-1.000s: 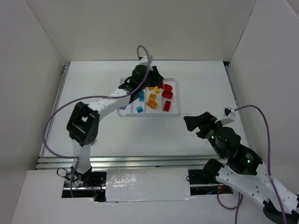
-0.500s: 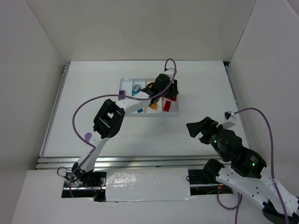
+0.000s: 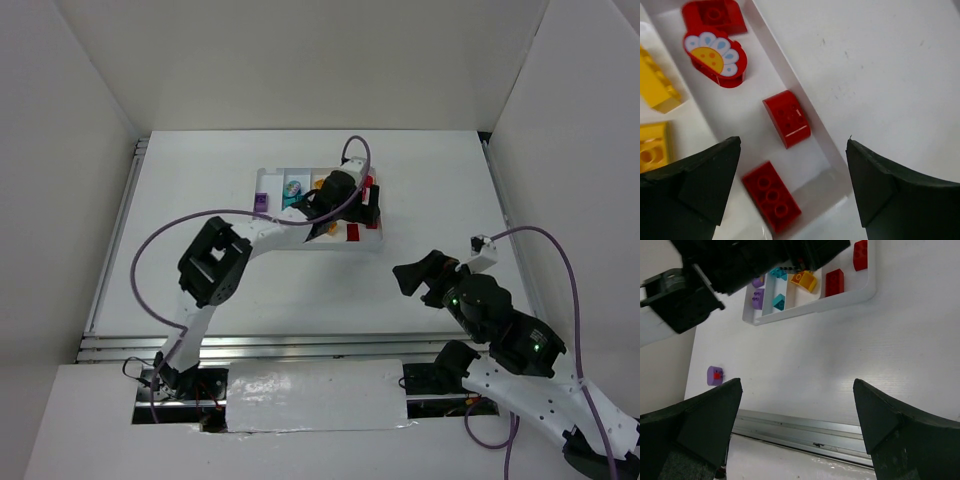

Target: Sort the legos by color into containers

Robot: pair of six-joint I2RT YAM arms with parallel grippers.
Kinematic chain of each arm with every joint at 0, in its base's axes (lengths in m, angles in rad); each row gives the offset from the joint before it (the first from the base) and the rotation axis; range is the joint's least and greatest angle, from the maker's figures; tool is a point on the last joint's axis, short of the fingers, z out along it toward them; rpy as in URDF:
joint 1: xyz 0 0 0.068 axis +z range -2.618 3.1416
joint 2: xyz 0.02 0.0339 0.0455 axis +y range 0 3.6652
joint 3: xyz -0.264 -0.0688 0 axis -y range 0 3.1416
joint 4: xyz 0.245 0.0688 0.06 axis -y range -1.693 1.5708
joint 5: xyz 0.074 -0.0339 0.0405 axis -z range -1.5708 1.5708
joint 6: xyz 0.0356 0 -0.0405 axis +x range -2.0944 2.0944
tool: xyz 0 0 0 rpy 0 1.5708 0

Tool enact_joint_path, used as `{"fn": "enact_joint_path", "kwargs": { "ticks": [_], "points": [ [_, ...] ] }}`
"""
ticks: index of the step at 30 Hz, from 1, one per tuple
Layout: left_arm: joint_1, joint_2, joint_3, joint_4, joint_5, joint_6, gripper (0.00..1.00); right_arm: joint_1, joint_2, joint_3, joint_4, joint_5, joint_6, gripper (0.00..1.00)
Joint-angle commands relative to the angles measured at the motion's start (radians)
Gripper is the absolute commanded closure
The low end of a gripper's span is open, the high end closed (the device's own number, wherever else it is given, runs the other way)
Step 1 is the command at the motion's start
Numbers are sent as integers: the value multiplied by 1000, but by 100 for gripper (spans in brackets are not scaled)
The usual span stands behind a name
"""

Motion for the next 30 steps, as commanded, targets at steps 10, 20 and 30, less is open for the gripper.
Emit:
{"fn": "enact_joint_path", "kwargs": {
  "ticks": [10,20,30],
  "points": [
    [28,-636,-113,-408,-685,-216,0,8,104,-53,191,-83,-121,0],
    [592,-1054,-731,-875,-483,-731,0,20,257,-96,393,-256,-187,0],
    [735,-1046,-975,-671,-289,-508,1,31,280,-139,445,-325,-181,0]
  ]
}}
